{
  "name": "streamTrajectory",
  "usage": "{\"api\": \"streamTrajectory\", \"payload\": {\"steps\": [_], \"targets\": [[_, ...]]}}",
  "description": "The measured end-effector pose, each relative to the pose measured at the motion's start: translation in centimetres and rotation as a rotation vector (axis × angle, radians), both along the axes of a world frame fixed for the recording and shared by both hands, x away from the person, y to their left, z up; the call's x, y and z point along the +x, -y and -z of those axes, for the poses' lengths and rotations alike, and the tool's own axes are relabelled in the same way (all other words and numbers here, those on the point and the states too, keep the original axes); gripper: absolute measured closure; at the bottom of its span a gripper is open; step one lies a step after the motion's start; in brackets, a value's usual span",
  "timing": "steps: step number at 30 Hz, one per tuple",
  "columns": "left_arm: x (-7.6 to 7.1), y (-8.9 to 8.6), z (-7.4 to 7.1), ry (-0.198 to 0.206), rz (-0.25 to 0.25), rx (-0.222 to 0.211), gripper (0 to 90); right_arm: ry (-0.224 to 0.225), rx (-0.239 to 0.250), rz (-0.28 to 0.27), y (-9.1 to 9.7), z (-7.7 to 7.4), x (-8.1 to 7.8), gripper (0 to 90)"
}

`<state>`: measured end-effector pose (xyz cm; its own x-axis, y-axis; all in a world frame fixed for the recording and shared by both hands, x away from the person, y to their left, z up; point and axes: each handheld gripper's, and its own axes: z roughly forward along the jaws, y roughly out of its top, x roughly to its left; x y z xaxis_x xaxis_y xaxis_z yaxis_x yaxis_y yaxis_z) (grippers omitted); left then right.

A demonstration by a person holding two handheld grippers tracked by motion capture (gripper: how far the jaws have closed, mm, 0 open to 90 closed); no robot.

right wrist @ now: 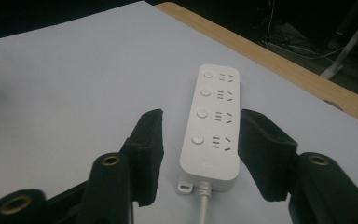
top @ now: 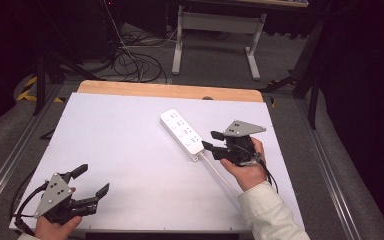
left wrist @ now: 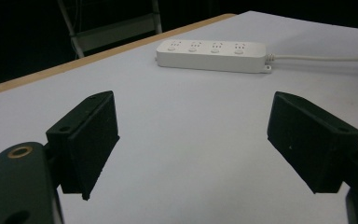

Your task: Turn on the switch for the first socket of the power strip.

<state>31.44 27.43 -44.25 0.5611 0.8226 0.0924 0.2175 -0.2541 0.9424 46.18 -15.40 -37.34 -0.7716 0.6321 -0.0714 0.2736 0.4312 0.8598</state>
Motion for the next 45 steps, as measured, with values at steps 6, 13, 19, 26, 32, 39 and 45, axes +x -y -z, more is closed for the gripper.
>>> {"api": "streamTrajectory", "payload": {"steps": [6, 13, 19, 26, 32, 39, 45], "targets": [[0.0, 0.0, 0.0, 0.002, 0.002, 0.008, 16.9, -0.011, 0.017, -0.030, -0.7, 0.2, 0.6, 74.1], [0.0, 0.0, 0.0, 0.003, 0.001, 0.004, 16.9, -0.042, 0.035, -0.033, -1.5, 0.5, 1.6, 90.0], [0.0, 0.0, 0.0, 0.005, 0.000, 0.008, 16.9, -0.077, 0.018, -0.050, -2.3, 0.8, 2.7, 90.0], [0.1, -0.1, 0.0, 0.006, 0.003, 0.013, 16.8, -0.083, -0.012, -0.055, -2.6, 1.4, 3.7, 90.0], [0.1, 0.0, 0.1, 0.002, 0.000, 0.011, 16.8, -0.168, -0.056, -0.016, -3.3, 2.8, 5.3, 90.0], [0.2, 0.0, 0.1, 0.001, 0.002, 0.013, 16.9, -0.233, -0.025, -0.016, -3.7, 4.0, 6.7, 90.0], [0.2, 0.0, 0.1, 0.000, 0.003, 0.011, 16.8, -0.247, -0.047, -0.011, -4.5, 5.2, 7.5, 90.0]]}}
